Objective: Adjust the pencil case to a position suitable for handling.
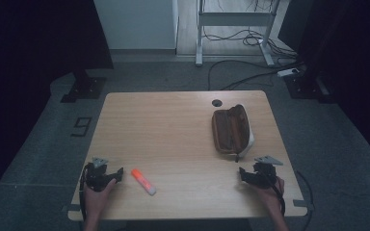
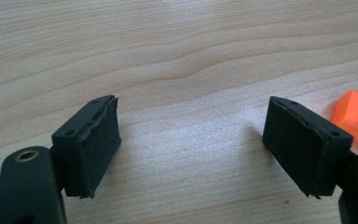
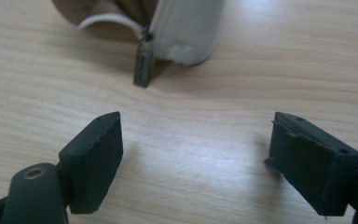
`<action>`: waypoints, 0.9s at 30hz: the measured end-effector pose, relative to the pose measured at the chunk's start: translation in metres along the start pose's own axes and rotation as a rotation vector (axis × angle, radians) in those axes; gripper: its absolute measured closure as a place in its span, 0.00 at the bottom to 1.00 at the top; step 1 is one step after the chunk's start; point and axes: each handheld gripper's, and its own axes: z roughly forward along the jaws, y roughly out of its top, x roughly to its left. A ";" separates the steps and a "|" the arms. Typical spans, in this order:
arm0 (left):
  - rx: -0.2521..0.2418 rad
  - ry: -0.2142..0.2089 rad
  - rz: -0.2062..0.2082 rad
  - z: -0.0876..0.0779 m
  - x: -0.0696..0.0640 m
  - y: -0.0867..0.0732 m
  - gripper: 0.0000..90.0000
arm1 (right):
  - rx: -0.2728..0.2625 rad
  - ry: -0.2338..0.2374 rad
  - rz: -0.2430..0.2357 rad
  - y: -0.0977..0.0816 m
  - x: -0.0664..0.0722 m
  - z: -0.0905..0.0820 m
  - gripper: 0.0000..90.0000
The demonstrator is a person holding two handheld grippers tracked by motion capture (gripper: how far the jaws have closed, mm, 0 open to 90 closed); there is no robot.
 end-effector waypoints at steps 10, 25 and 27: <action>0.000 0.000 0.000 0.000 0.000 0.000 0.21 | -0.122 0.000 0.051 0.010 -0.013 -0.015 0.21; 0.001 0.002 0.000 0.000 -0.001 0.001 0.21 | -0.205 0.065 0.022 0.049 -0.018 -0.028 0.21; 0.000 0.002 0.000 0.001 -0.001 0.001 0.21 | -0.211 0.070 0.008 0.055 -0.017 -0.027 0.21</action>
